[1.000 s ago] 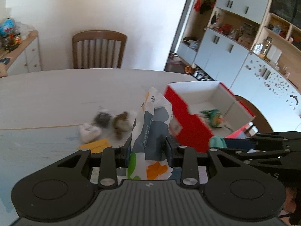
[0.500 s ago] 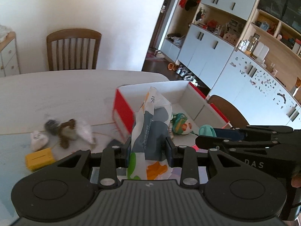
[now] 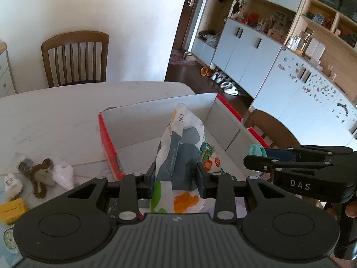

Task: Organize objects
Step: 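Carry the plastic bag and teal sharpener with both tools into the shoebox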

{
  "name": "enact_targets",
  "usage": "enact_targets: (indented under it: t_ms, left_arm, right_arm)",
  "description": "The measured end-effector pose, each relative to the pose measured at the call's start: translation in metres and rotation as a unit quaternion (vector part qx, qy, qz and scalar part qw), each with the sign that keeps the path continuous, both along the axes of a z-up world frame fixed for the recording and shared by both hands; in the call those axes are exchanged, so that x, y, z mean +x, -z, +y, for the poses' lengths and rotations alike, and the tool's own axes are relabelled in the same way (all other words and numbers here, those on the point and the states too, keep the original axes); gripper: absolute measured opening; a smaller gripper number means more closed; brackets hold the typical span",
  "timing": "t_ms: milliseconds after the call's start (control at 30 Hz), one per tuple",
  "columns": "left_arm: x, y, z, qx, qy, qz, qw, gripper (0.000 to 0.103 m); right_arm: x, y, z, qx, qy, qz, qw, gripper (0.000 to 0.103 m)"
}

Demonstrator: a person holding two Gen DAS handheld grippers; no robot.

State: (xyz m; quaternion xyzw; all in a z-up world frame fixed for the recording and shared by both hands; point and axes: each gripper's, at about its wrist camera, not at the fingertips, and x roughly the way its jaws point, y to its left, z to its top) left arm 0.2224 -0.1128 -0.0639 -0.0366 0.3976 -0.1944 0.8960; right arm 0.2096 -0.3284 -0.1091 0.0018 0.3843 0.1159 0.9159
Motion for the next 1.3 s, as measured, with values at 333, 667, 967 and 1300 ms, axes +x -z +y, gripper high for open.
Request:
enact_targets:
  t_ms: [333, 667, 967, 1300]
  left_arm:
    - [0.051, 0.021, -0.035, 0.029, -0.023, 0.022, 0.9991, 0.033]
    - [0.091, 0.052, -0.057, 0.064, -0.014, 0.074, 0.9951, 0.033]
    - [0.107, 0.064, -0.068, 0.094, -0.003, 0.091, 0.9914, 0.034]
    - [0.109, 0.069, -0.07, 0.097, 0.003, 0.087, 0.9915, 0.06]
  right_arm:
    - [0.048, 0.038, -0.009, -0.019, -0.001, 0.037, 0.999, 0.032]
    - [0.057, 0.075, 0.008, -0.062, -0.043, 0.078, 0.994, 0.032]
    - [0.068, 0.093, 0.008, -0.07, -0.05, 0.101, 0.991, 0.032]
    - [0.072, 0.103, 0.003, -0.061, -0.052, 0.118, 0.99, 0.034]
